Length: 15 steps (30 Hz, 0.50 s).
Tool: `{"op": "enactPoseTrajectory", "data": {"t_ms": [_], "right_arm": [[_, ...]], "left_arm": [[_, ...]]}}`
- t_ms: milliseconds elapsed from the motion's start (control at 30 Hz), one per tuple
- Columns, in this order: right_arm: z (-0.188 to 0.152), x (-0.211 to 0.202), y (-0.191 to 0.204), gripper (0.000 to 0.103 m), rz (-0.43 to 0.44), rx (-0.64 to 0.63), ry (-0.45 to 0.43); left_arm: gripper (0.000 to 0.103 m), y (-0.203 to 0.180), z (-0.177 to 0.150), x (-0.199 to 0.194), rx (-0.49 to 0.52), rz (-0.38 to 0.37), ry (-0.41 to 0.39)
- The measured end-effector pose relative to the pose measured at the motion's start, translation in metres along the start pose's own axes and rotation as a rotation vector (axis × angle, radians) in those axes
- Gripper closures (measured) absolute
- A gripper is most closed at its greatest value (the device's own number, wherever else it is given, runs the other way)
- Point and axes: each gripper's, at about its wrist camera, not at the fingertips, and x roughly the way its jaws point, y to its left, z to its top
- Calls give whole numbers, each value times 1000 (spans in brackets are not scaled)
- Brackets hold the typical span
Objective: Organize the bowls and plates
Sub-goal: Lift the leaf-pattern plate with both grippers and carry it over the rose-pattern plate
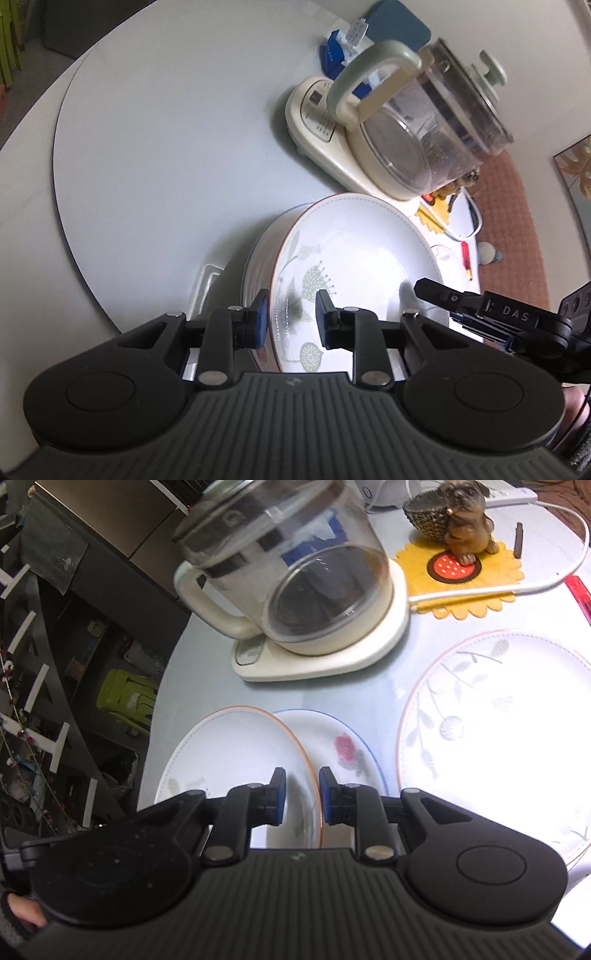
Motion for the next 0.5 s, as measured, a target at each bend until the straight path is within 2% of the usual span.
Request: {"op": "enactPoseTrajectory", "data": {"t_ms": [200, 500], "right_arm": [[-6, 10, -14, 80, 8, -22, 53], [-5, 25, -20, 80, 7, -48, 73]], "left_arm": [[75, -7, -1, 11, 17, 74, 16], [75, -17, 10, 28, 62, 141, 26]]}}
